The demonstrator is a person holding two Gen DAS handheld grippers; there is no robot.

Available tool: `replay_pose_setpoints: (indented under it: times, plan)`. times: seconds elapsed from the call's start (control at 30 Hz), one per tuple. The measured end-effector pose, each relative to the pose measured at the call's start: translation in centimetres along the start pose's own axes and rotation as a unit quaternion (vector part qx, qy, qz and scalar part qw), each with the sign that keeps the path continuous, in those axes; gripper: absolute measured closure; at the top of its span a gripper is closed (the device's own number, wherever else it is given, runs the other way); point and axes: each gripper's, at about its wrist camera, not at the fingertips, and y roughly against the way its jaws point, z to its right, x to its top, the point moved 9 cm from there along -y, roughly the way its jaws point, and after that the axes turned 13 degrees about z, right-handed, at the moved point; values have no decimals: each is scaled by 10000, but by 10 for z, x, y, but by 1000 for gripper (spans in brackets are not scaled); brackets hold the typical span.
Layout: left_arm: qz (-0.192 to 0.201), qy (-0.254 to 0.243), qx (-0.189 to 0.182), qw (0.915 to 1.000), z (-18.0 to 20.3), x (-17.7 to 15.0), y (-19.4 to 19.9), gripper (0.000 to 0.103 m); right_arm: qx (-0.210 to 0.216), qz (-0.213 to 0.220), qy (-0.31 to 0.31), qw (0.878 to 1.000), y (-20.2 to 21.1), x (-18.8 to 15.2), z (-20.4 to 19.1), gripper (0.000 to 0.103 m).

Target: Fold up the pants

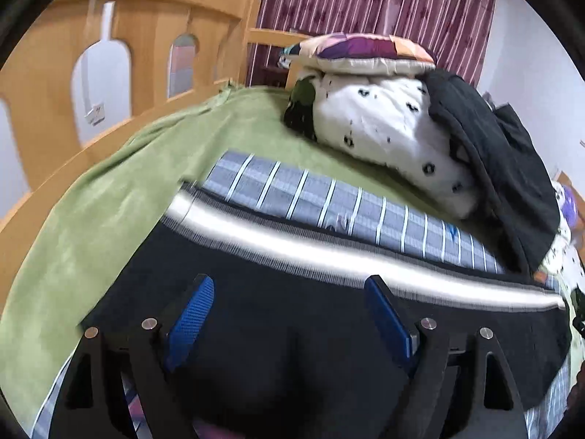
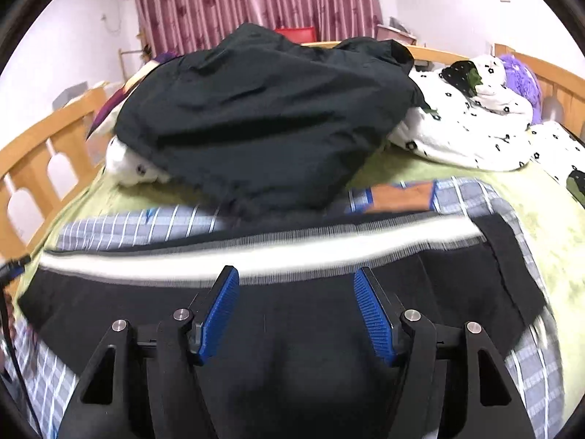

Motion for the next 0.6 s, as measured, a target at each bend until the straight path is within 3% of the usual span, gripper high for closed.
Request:
replay_pose_setpoints:
  times: [0.13,0.27,0.3,0.4,0.6]
  plan:
    - [-447,588,-64,9972,-33,-52,32,20,-183,-259,77,9995,41,-49,15,33]
    - [-1033,1739,-457,9783,-57,-120,48,21,-287,-639,-399,9967,69,-108,40,32]
    - [-988,1916,-537,9750,-62,-128,50,21,-307,-726,-582,9952,73,-120,47,32]
    - [-878,1987,-603,9742,-63,-126,48,21,-264,-780,-955,9920,77,-140,59,32]
    - [-915,2388,-613,9648,-70,-106,12,22,-113,-617,-1383,9884,51,-131,64,32]
